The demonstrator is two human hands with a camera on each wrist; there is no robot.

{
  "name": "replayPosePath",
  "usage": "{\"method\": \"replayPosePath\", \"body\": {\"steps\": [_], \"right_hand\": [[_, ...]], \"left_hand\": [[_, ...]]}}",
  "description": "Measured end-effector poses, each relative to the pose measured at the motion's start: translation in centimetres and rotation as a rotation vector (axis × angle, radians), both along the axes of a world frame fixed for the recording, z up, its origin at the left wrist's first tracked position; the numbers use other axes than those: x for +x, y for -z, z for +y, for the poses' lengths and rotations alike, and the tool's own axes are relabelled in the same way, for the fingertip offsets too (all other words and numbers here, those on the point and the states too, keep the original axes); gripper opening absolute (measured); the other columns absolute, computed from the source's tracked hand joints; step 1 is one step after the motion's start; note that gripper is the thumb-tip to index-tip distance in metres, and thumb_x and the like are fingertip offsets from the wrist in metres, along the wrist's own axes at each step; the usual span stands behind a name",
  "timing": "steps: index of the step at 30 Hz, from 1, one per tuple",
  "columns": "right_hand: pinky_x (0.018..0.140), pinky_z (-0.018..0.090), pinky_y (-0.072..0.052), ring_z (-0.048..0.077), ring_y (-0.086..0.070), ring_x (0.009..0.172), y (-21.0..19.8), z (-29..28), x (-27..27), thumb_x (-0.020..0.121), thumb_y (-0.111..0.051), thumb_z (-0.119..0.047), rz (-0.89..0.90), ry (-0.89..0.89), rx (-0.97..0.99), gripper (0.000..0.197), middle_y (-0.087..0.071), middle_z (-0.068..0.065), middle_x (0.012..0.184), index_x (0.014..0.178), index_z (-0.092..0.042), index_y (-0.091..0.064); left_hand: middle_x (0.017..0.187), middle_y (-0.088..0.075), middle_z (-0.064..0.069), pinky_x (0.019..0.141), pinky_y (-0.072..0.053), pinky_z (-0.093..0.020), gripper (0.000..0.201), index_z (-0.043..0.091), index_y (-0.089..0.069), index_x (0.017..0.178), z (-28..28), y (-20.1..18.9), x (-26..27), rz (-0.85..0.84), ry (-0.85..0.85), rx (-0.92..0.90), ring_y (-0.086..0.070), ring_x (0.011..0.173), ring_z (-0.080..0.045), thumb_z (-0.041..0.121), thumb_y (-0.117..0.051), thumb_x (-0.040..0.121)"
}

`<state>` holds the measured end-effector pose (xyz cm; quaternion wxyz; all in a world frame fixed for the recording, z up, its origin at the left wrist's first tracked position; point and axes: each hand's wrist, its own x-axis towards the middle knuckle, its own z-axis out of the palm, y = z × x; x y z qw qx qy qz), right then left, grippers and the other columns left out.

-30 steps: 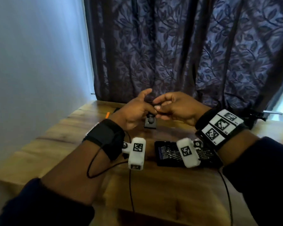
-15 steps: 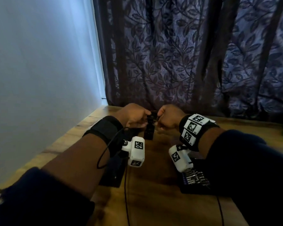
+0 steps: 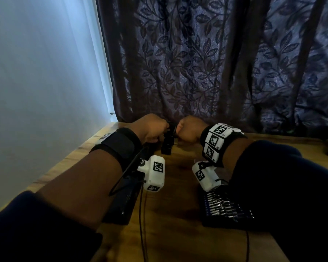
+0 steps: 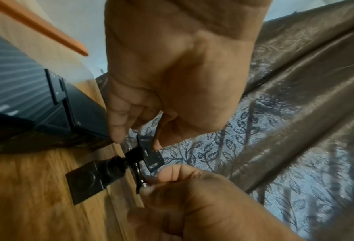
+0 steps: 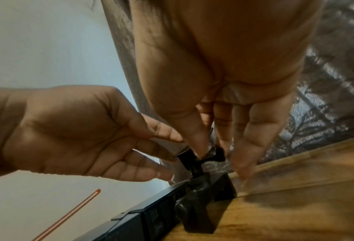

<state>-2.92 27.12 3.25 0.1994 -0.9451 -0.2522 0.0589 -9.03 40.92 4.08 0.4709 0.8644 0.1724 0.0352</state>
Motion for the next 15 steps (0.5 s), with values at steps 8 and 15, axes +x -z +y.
{"method": "replayPosePath", "body": {"steps": [8,15], "right_hand": [[0.055,0.024,-0.045,0.019,-0.062,0.069,-5.3,-6.0,-3.1,0.078,-0.081,-0.029,-0.022,0.152,0.290,0.019,-0.068,0.004,0.076,0.072,-0.017,-0.069],[0.055,0.027,-0.052,0.025,-0.069,0.069,-8.3,-18.4,-5.1,0.078,-0.072,-0.018,-0.098,0.332,0.305,0.012,-0.072,0.009,0.071,0.073,-0.008,-0.072]], "left_hand": [[0.085,-0.068,-0.003,0.049,-0.047,-0.017,0.020,0.006,-0.072,0.112,-6.1,-5.2,-4.5,-0.219,0.120,-0.189,-0.061,0.064,-0.012,0.020,-0.069,0.098],[0.083,-0.071,-0.001,0.056,-0.039,-0.026,0.017,0.015,-0.073,0.098,-17.9,-6.2,-2.9,-0.237,0.317,-0.344,-0.061,0.059,-0.017,0.031,-0.068,0.099]]}}
